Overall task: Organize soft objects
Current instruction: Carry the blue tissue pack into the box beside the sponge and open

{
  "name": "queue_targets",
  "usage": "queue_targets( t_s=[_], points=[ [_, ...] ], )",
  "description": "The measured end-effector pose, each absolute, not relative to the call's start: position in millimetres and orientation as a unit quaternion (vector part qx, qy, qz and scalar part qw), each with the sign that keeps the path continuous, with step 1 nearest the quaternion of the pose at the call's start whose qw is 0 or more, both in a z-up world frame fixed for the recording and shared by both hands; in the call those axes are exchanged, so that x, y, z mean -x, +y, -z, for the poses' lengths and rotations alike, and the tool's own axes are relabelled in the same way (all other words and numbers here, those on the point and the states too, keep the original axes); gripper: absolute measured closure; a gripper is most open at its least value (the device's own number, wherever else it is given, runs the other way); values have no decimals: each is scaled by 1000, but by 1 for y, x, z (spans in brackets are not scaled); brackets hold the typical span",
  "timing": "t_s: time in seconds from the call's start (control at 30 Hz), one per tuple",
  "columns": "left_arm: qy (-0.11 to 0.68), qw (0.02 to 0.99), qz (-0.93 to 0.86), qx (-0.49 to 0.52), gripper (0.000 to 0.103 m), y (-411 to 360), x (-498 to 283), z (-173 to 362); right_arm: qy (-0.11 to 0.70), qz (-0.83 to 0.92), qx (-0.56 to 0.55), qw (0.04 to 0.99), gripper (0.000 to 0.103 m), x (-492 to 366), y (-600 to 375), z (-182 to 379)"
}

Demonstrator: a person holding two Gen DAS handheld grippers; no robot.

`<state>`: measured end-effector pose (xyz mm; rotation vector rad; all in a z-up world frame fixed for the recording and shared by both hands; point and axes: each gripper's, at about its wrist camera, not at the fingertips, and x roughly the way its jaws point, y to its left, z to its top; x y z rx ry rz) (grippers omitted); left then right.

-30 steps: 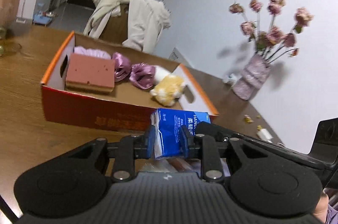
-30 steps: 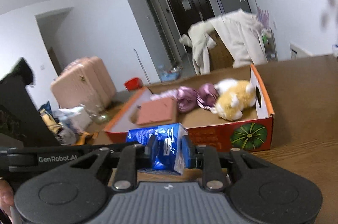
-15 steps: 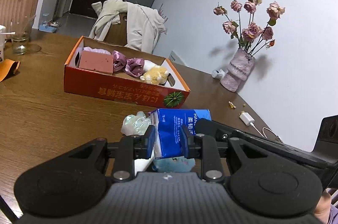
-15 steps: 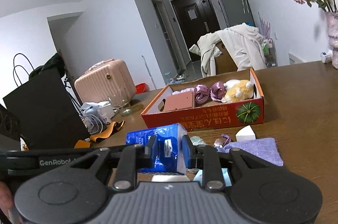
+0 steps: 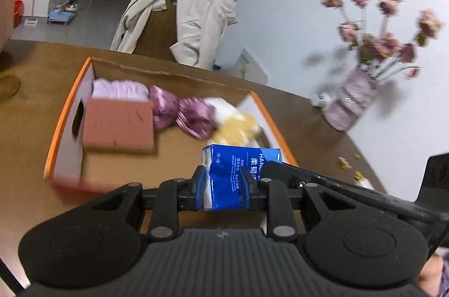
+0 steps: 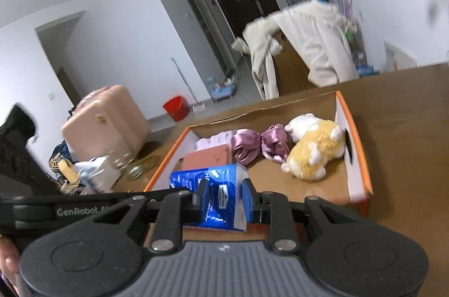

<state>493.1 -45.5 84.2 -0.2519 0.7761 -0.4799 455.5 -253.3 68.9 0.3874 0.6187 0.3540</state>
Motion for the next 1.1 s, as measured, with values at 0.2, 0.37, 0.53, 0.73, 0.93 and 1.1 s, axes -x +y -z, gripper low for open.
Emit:
queue_targets(
  t_s=[0.2, 0.37, 0.53, 0.73, 0.93, 1.1],
  points=[
    [432, 871, 201, 119, 78, -55, -587, -45, 375, -145, -179, 898, 79, -563, -247, -36],
    [470, 856, 185, 109, 78, -57, -624, -14, 430, -135, -177, 875, 79, -612, -241, -4],
    [472, 855, 185, 113, 77, -53, -628, -4, 437, -126, -152, 877, 82, -621, -232, 6],
    [470, 857, 176, 114, 75, -47, -621, -15, 432, -128, -141, 881, 72, -617, -231, -1],
    [445, 870, 182, 110, 63, -37, -580, -56, 398, -123, -108, 903, 65, -584, -236, -40],
    [401, 894, 183, 81, 59, -25, -524, -105, 357, -133, -102, 919, 63, -527, -253, -94]
  ],
)
